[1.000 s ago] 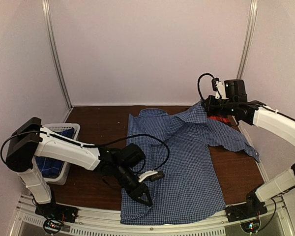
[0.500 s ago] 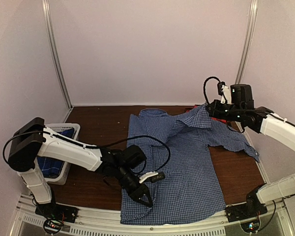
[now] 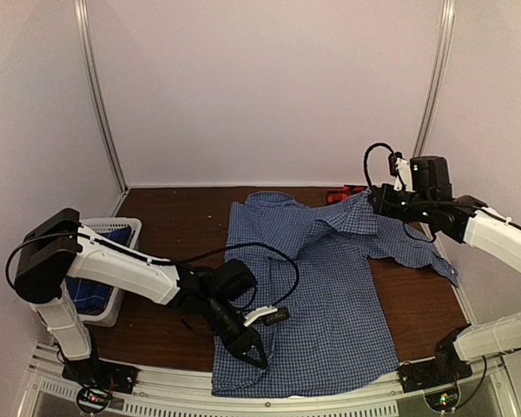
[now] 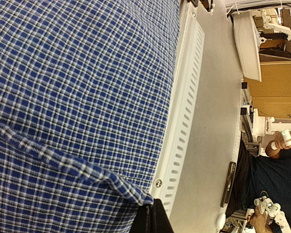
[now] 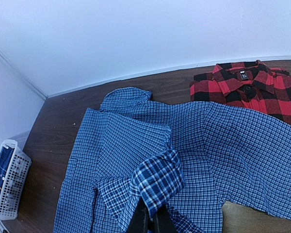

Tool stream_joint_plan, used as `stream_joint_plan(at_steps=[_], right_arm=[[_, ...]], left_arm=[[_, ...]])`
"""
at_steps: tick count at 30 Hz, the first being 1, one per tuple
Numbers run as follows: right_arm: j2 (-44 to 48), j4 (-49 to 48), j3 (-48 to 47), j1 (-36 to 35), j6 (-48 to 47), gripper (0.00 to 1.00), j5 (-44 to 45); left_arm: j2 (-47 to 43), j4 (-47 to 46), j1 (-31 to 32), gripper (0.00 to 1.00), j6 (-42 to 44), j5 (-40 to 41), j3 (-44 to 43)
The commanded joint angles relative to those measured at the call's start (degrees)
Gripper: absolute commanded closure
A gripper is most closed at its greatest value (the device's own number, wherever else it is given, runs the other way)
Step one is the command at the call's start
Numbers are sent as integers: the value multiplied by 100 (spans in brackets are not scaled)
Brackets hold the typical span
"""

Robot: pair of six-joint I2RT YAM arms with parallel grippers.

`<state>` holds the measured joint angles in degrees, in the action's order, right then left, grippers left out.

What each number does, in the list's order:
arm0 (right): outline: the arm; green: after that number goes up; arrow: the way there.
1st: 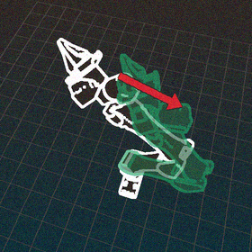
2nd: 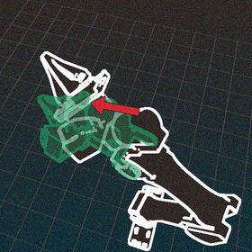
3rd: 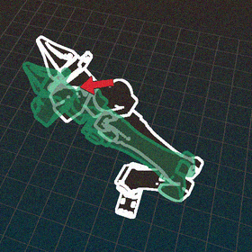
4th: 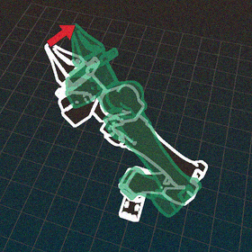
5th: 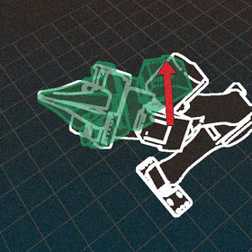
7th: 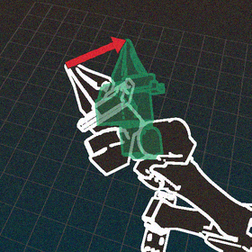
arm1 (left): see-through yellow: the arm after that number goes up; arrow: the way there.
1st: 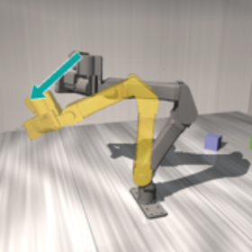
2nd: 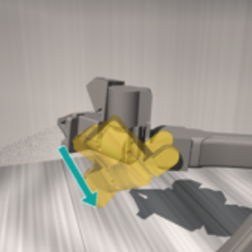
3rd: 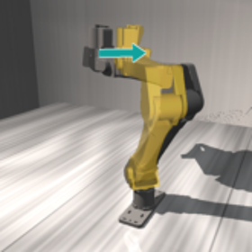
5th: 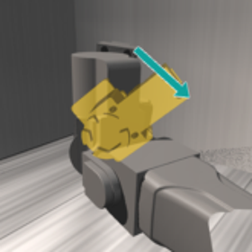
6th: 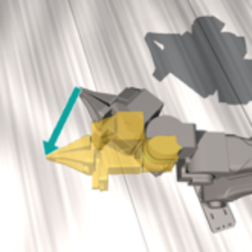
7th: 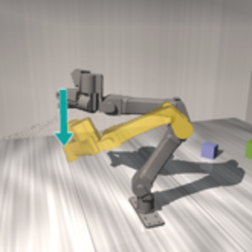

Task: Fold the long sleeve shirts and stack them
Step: Fold the flattened shirt at the center of the board, then fold the sleeve at the center of the board.

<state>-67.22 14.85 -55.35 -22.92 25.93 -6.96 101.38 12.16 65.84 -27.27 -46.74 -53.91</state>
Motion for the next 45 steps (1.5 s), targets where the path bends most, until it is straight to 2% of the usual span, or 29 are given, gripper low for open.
stream_joint_plan(at_steps=[1,14,16,21,25,30,35,41,45], right_arm=[[187,82,85,-53,52,96,169],[385,208,244,-90,87,95,171],[402,202,297,-93,87,95,155],[330,164,375,-107,68,94,30],[137,135,355,-153,-31,92,-161],[-309,132,250,-389,-248,90,-314],[-968,224,-156,-918,-504,89,-372],[-2131,538,-1038,-1842,-798,88,-406],[-3021,743,-1645,-2434,-888,87,-477]], left_arm=[[29,-228,34,100,125,-145,34],[107,-255,34,100,173,-225,65],[118,-256,33,93,169,-211,44],[6,-80,29,62,241,23,-127],[-309,61,-71,52,270,133,-322],[-644,230,-411,51,244,341,-627],[-864,455,-1050,51,-2,983,-797],[-1187,634,-2155,51,-816,1896,-442],[-1491,546,-2549,52,-1102,2269,15]])
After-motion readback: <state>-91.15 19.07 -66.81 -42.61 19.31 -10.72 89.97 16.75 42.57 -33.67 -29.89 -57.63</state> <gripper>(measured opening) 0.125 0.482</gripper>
